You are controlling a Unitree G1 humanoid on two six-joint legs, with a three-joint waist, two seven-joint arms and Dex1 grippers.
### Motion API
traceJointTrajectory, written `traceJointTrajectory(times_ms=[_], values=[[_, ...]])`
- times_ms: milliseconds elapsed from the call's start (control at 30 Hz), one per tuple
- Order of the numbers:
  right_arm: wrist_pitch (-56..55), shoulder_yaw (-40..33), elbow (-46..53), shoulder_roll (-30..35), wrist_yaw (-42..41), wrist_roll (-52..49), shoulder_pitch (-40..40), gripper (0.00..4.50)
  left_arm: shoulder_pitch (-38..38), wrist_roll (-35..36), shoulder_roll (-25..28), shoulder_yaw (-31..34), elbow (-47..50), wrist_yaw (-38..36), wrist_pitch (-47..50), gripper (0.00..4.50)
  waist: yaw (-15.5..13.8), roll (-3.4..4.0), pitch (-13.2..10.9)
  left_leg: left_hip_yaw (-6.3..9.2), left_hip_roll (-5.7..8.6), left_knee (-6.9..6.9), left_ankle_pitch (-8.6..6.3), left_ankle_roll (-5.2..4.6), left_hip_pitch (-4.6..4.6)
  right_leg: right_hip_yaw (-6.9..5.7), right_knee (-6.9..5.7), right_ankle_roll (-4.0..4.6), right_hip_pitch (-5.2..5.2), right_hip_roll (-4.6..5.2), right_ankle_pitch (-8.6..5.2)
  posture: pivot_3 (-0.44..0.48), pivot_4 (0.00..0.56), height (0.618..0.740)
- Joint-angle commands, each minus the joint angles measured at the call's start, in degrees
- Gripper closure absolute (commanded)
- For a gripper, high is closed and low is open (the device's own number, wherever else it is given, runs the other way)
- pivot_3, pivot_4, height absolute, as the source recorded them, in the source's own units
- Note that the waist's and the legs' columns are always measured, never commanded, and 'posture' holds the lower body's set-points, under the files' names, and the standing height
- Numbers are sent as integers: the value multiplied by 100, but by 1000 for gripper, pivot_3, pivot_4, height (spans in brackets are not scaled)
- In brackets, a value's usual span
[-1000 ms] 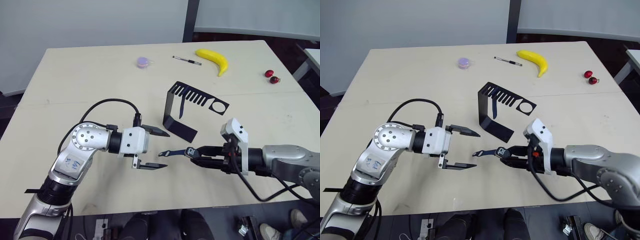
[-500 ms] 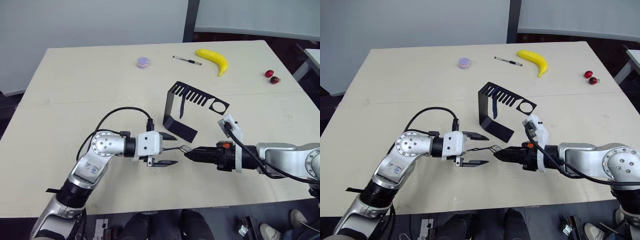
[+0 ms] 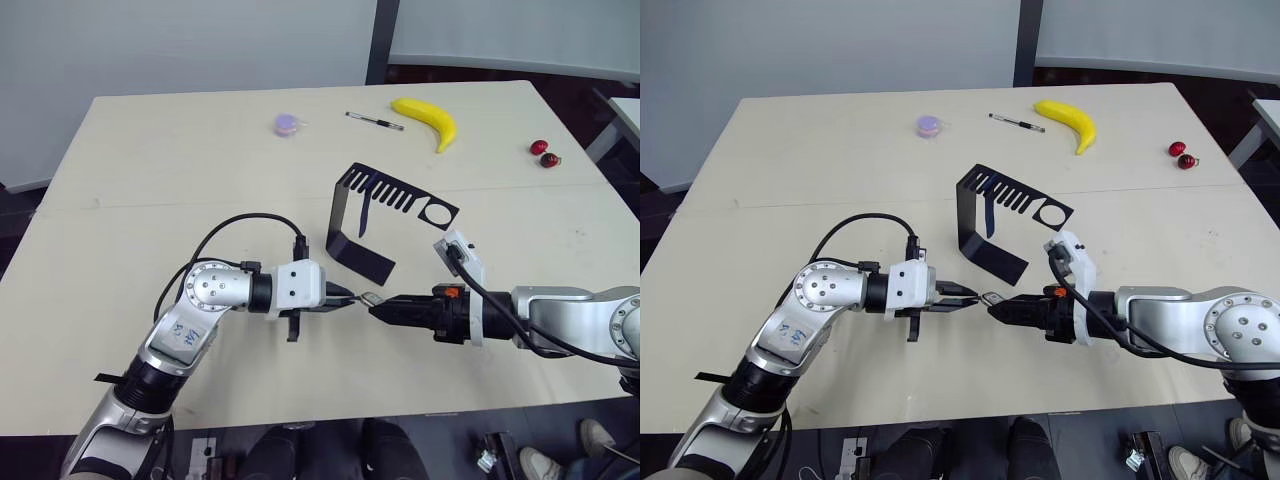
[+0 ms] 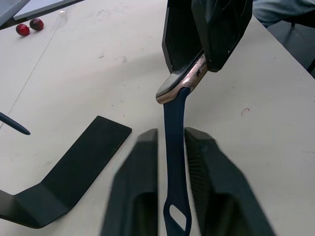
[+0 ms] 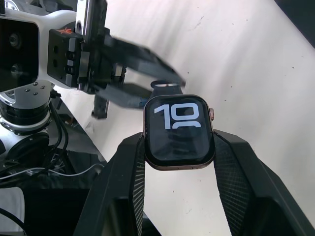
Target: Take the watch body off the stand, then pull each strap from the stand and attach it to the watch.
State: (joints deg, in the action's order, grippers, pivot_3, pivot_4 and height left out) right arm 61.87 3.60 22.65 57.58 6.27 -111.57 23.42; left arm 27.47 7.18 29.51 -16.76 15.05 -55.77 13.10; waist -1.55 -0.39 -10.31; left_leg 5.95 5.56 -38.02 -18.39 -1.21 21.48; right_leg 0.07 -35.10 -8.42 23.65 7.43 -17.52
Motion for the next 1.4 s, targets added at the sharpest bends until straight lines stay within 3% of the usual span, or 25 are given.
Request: traceJointTrajectory(times_ms=[33, 1400], values=[[-88, -90, 196, 75, -77, -143, 36, 3014, 112, 2, -122, -39, 151, 93, -45, 4420, -1, 0, 0, 0, 0, 0, 0, 0, 0, 0, 0, 0, 0, 0, 0, 0, 150, 740], [-111, 16, 301, 90, -114, -127, 162, 3014, 274, -199, -447, -200, -212, 66, -275, 4420, -3, 0, 0, 0, 0, 0, 0, 0, 0, -1, 0, 0, 0, 0, 0, 0, 150, 740]])
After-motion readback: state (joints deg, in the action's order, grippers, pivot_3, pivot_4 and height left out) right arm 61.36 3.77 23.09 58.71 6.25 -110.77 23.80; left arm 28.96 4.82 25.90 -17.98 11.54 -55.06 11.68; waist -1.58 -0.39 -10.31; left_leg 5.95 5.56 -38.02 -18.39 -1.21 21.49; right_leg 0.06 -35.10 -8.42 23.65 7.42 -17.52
